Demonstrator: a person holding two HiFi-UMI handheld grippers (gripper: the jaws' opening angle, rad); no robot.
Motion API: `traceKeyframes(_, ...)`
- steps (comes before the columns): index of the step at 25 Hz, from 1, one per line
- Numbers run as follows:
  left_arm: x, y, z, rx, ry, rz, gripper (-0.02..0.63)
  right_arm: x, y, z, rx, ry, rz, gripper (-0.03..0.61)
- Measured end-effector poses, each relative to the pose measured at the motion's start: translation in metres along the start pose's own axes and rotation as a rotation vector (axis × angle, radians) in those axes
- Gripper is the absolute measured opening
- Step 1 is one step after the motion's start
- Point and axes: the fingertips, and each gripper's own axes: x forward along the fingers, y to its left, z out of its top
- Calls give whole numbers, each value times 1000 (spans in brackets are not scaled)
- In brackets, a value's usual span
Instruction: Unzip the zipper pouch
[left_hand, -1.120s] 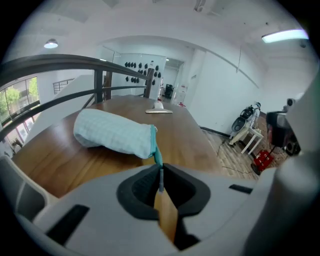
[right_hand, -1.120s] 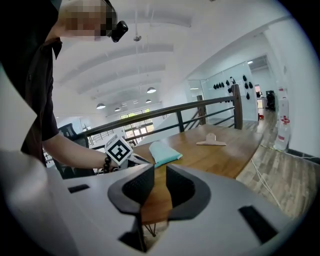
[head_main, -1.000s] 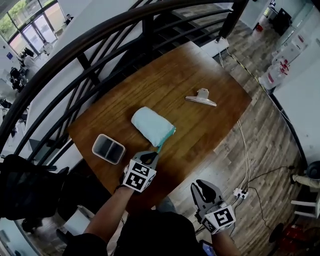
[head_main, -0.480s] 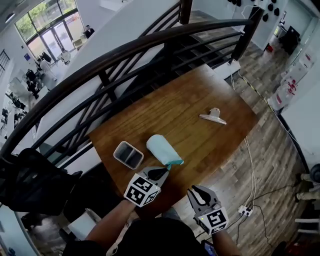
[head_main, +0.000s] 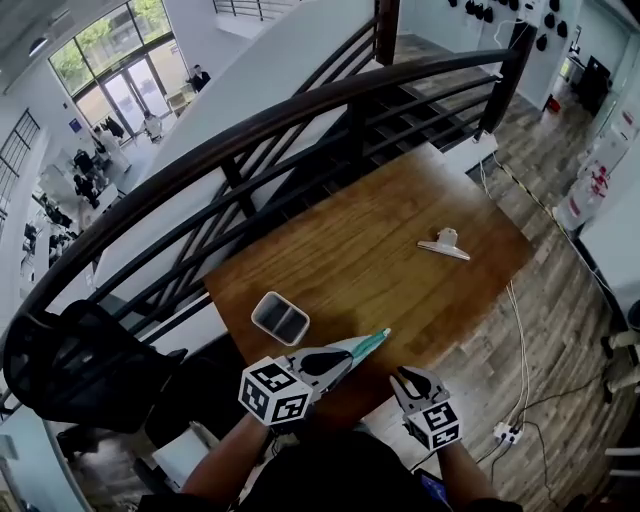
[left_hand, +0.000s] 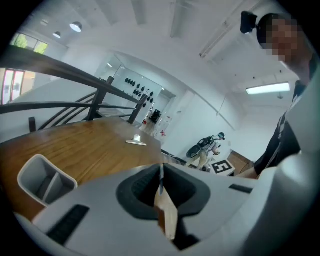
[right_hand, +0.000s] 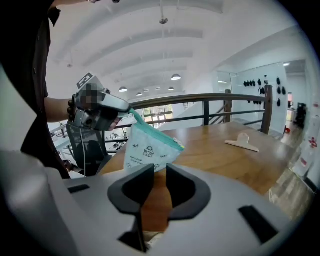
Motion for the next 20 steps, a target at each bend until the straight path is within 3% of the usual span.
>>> traceKeyframes(5,-31,19,-22,-117,-13,29,28,17,-2,12,-8,-3,57,76)
traceKeyframes(9,-54,20,-45,-172,-2,5,28,37,13,21,-46,2,148,89)
traceKeyframes(15,-78,29,-72,-158,42,78,28,65,33,25,-98,54,283,158)
traceKeyframes(20,-87,24,-87,-133,81,85,28,81,41,33,-183,73,389,217)
